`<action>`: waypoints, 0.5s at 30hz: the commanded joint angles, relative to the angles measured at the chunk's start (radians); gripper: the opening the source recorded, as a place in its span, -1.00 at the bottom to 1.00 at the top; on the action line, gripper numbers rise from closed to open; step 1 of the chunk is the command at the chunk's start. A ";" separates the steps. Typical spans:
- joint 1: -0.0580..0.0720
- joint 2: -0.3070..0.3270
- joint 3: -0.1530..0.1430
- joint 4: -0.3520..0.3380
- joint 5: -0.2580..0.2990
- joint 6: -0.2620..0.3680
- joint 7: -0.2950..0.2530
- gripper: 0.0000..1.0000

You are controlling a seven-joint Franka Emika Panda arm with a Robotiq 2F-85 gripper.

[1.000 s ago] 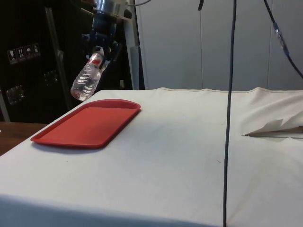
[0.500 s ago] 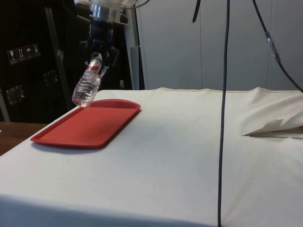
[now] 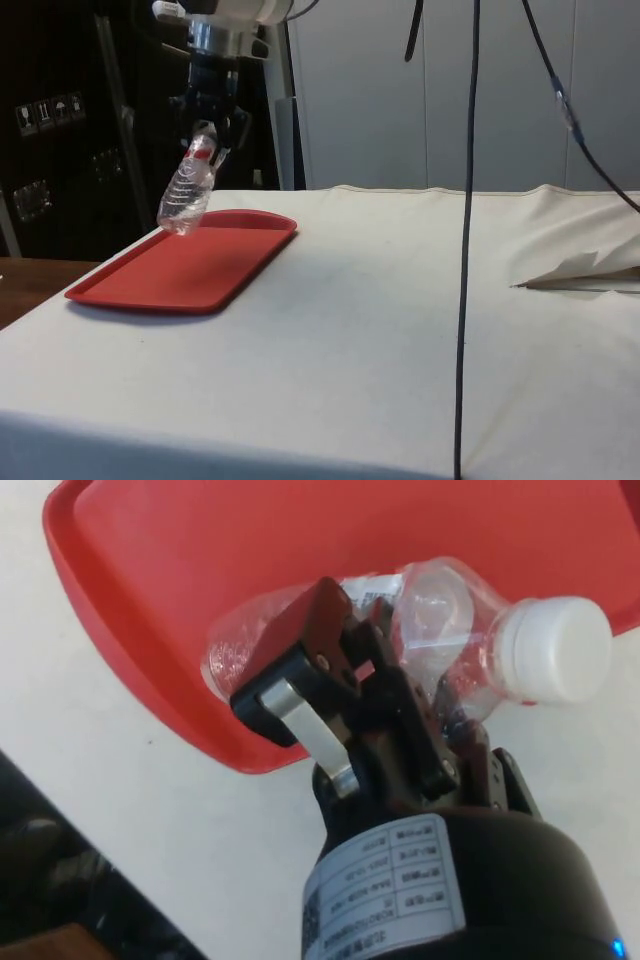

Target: Place the bottle upright on the tray.

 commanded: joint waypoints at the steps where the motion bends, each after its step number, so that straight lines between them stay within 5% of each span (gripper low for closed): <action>1: 0.007 0.009 -0.007 0.007 -0.013 0.010 0.016 -0.65; 4: 0.001 0.007 0.000 0.007 -0.021 0.006 0.013 -0.65; 15: 0.013 0.030 -0.007 0.029 -0.133 0.042 0.090 -0.65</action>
